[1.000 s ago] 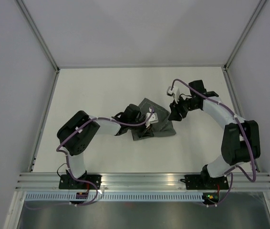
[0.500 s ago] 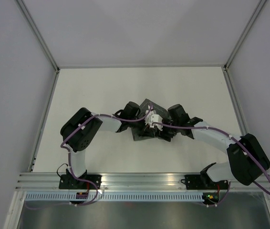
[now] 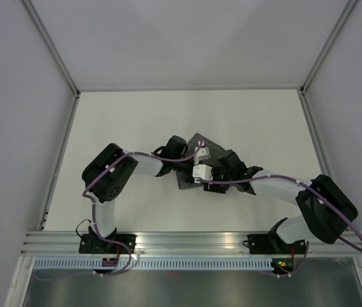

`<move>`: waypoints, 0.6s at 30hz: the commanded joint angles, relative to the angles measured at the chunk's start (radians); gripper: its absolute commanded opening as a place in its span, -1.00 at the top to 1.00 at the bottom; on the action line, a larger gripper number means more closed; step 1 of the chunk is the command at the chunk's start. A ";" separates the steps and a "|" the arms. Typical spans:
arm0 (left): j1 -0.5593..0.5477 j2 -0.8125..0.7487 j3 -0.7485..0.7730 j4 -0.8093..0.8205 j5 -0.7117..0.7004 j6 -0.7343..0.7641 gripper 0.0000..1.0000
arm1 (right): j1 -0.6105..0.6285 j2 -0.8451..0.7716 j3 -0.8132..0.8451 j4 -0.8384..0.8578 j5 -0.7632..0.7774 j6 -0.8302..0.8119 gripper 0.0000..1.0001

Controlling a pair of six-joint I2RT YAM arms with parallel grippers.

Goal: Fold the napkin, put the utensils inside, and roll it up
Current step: Roll the napkin with the utensil

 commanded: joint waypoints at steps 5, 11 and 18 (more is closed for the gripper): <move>-0.003 0.088 -0.044 -0.181 -0.012 -0.007 0.95 | 0.005 0.026 -0.052 0.088 0.063 -0.038 0.04; 0.008 0.082 -0.040 -0.181 -0.007 -0.030 0.92 | 0.005 0.049 -0.050 0.090 0.071 -0.033 0.70; 0.051 0.042 -0.055 -0.130 0.005 -0.113 0.73 | 0.005 0.071 -0.046 0.090 0.066 -0.045 0.91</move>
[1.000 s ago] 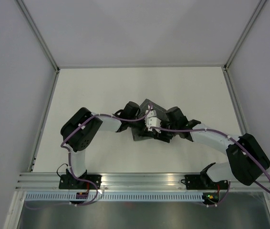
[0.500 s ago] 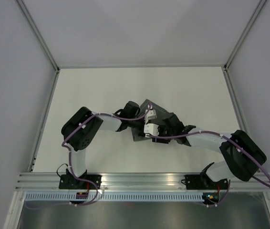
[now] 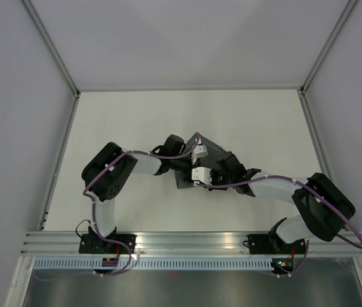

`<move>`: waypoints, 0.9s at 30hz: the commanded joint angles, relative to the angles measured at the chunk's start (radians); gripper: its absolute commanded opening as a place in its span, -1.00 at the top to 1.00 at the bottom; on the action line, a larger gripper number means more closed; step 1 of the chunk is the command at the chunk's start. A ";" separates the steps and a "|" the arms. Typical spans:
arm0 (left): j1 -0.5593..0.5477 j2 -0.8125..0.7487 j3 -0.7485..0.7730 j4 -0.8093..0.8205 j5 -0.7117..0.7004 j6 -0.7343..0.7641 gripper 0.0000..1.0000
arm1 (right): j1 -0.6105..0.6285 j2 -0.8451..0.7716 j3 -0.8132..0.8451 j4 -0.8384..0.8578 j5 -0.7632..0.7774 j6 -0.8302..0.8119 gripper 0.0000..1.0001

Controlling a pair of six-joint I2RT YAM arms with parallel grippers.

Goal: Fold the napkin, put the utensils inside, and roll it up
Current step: Roll the napkin with the utensil

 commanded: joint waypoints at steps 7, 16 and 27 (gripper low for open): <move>0.065 -0.032 -0.097 -0.065 -0.020 -0.167 0.49 | -0.004 0.071 -0.004 0.002 0.032 -0.017 0.99; 0.068 -0.125 -0.119 -0.074 -0.061 -0.199 0.28 | -0.021 0.108 0.057 -0.072 -0.005 -0.019 0.99; 0.146 -0.336 -0.192 -0.018 -0.188 -0.290 0.05 | -0.047 0.151 0.121 -0.158 -0.055 -0.023 0.99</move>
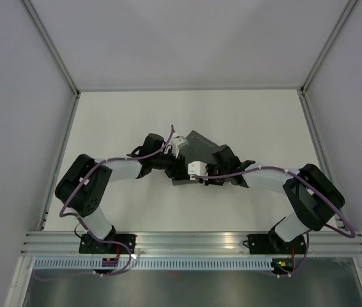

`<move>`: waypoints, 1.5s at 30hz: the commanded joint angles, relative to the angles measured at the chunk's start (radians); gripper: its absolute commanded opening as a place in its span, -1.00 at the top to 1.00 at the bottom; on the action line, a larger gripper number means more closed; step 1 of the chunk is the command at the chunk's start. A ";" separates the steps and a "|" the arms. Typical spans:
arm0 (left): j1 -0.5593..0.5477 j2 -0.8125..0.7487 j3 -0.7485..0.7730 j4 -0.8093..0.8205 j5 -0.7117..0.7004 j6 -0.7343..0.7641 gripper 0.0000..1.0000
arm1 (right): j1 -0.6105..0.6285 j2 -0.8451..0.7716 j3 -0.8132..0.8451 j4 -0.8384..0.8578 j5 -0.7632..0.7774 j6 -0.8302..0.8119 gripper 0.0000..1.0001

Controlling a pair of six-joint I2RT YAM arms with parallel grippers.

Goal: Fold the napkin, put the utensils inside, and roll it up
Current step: Roll the napkin with the utensil

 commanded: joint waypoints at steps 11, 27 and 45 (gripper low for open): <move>0.054 -0.542 0.151 -0.052 -0.638 -0.178 -0.99 | -0.040 0.086 0.064 -0.148 0.006 0.000 0.99; 0.031 -0.717 0.187 -0.001 -0.698 -0.108 -0.83 | -0.115 0.305 0.355 -0.485 -0.166 -0.040 0.99; -0.495 -0.542 -0.077 -0.081 -1.123 0.090 -0.69 | -0.242 0.721 0.860 -1.045 -0.242 -0.115 0.99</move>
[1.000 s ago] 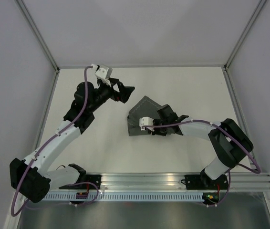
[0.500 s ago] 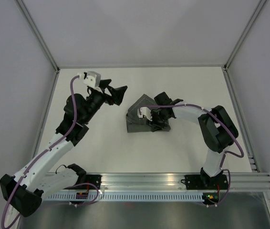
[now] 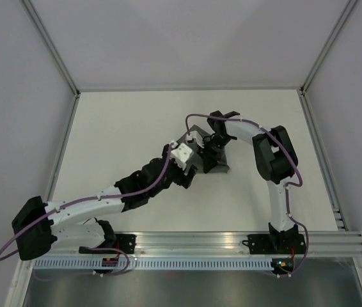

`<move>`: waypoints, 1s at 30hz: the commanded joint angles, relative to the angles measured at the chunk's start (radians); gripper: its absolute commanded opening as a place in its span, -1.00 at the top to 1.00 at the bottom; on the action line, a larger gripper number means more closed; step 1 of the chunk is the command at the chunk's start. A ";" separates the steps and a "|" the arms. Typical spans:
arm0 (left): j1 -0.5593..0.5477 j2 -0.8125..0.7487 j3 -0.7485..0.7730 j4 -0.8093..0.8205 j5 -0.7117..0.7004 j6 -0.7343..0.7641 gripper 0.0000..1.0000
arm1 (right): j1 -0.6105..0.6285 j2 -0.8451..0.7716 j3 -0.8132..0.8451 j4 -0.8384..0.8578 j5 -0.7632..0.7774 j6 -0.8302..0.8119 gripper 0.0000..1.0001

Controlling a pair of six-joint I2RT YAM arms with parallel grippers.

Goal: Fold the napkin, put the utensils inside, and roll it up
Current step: Roll the napkin with the utensil

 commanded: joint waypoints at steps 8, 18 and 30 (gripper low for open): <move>-0.060 0.306 0.085 -0.030 -0.081 0.161 -0.63 | -0.019 0.202 0.089 -0.211 0.169 -0.045 0.99; -0.068 0.468 0.183 -0.031 -0.104 0.281 -0.76 | -0.021 0.330 0.256 -0.401 0.183 -0.106 0.99; -0.117 0.625 0.227 0.024 -0.162 0.442 -0.77 | -0.019 0.417 0.344 -0.461 0.225 -0.111 0.98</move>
